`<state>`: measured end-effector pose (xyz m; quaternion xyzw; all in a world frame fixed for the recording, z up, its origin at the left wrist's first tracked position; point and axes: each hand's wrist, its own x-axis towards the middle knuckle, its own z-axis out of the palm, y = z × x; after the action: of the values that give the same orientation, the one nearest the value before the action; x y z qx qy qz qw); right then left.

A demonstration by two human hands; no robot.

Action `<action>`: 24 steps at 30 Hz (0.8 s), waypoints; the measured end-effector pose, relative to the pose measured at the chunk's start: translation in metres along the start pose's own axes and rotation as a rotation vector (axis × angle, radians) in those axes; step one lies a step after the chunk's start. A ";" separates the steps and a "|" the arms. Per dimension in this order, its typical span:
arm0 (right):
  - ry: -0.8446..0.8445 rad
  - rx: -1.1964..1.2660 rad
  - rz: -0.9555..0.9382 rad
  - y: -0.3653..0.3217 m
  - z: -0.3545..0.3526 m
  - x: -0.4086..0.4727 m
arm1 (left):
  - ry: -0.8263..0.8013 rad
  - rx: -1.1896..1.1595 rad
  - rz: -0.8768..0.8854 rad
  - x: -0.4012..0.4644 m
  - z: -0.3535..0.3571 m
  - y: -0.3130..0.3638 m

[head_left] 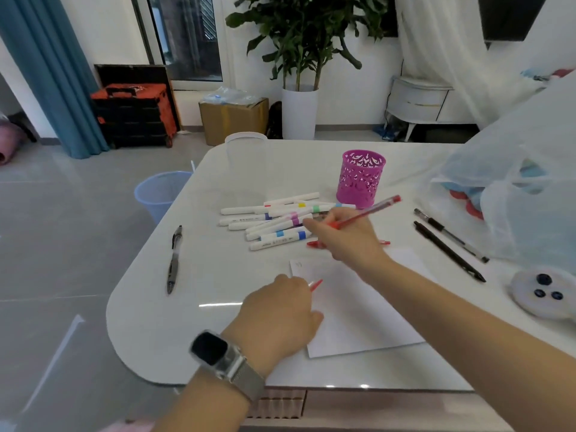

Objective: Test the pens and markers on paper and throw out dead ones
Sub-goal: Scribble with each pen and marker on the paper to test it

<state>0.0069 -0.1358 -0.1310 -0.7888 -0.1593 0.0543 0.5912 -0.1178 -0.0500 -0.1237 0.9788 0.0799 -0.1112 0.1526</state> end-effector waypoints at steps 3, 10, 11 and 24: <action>-0.010 -0.097 -0.054 0.021 0.018 0.003 | -0.024 0.108 -0.019 -0.001 0.007 0.003; 0.045 -0.172 -0.157 0.043 0.027 0.012 | -0.098 0.129 -0.042 0.007 0.003 0.002; 0.047 -0.193 -0.163 0.043 0.027 0.012 | -0.105 0.125 -0.045 0.008 0.003 0.002; 0.056 -0.305 -0.198 0.040 0.030 0.012 | -0.110 0.112 -0.037 0.006 0.001 0.004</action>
<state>0.0171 -0.1147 -0.1765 -0.8509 -0.2261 -0.0512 0.4713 -0.1112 -0.0529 -0.1253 0.9766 0.0831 -0.1718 0.0996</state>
